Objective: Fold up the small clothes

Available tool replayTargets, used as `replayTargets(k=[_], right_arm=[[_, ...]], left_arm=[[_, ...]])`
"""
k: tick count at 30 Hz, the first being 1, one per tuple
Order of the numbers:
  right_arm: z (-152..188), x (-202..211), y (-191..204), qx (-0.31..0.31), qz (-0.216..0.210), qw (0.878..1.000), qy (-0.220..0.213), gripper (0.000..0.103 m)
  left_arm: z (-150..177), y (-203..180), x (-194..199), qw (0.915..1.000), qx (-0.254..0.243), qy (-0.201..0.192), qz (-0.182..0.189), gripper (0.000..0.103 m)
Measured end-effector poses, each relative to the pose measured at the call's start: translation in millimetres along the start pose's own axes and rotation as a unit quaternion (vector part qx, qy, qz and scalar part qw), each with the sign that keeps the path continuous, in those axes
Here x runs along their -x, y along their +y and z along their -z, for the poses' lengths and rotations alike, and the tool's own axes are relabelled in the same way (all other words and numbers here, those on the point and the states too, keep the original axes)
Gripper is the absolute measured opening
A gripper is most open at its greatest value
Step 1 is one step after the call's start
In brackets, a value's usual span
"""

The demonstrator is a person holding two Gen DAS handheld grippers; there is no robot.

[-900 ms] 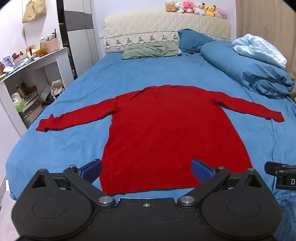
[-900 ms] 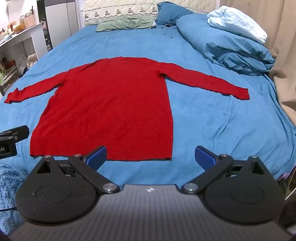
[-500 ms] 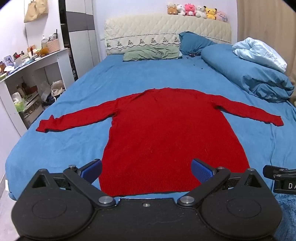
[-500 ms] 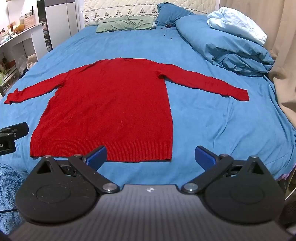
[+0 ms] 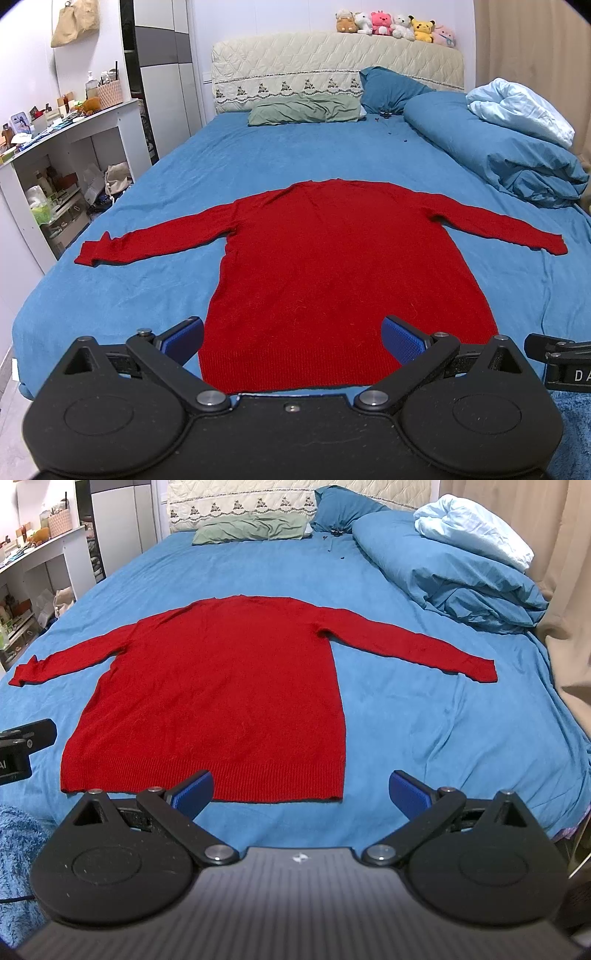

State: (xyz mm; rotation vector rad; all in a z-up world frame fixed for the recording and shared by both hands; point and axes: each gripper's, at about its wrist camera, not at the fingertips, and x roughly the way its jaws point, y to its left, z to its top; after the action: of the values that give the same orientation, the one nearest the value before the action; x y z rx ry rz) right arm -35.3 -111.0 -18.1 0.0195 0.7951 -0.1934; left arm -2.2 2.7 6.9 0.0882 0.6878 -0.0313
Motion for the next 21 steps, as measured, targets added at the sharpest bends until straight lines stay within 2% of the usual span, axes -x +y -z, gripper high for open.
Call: replayTargets(k=[21], right_arm=[[1.3,-2.5,1.1,0.0,-0.002,1.0,0.001,0.103]], left_arm=[[2.4,1.4,4.6,0.9999,0.007,-0.01,-0.002,0.103]])
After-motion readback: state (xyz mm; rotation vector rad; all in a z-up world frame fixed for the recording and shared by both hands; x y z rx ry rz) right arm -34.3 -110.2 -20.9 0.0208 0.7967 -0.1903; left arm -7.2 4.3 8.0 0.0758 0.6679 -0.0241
